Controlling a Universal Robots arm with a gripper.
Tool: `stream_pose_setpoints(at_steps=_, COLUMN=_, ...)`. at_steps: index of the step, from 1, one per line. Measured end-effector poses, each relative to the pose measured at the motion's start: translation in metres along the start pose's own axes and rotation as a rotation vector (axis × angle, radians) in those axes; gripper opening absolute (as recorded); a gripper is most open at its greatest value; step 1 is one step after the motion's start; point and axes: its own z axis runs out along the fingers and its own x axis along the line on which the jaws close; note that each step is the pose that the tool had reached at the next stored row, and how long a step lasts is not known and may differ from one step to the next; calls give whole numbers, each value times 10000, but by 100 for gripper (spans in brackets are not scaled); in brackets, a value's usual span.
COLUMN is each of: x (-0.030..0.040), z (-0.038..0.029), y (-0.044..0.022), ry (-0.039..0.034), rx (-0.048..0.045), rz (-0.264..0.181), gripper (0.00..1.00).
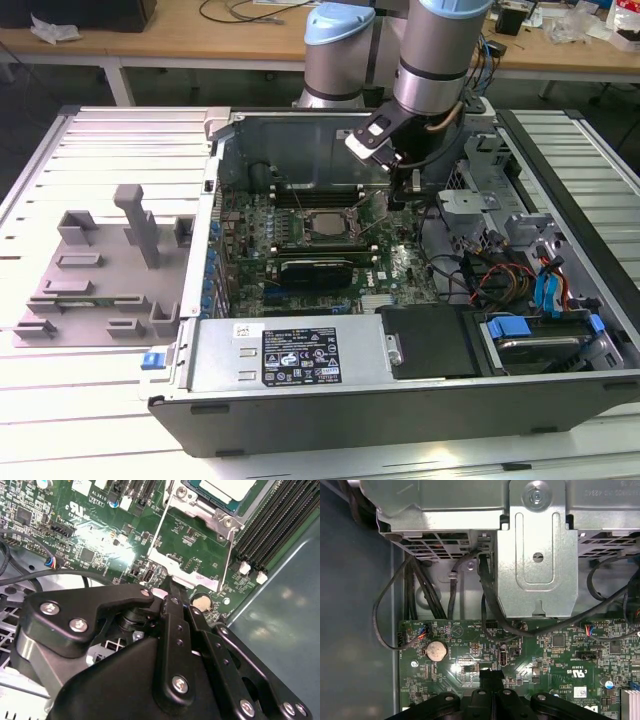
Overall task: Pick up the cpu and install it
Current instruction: 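Close the cpu cover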
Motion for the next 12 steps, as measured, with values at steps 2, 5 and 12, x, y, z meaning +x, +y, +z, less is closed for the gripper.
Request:
stream_pose_setpoints(at_steps=2, x=0, z=0, y=-10, ry=0, rx=0, rz=-1, gripper=11)
stream_pose_setpoints(at_steps=5, x=0, z=-1, y=-28, ry=-1, rx=0, rz=-1, gripper=11)
stream_pose_setpoints(at_steps=12, x=3, z=-1, y=-84, ry=-2, rx=0, rz=0, gripper=11)
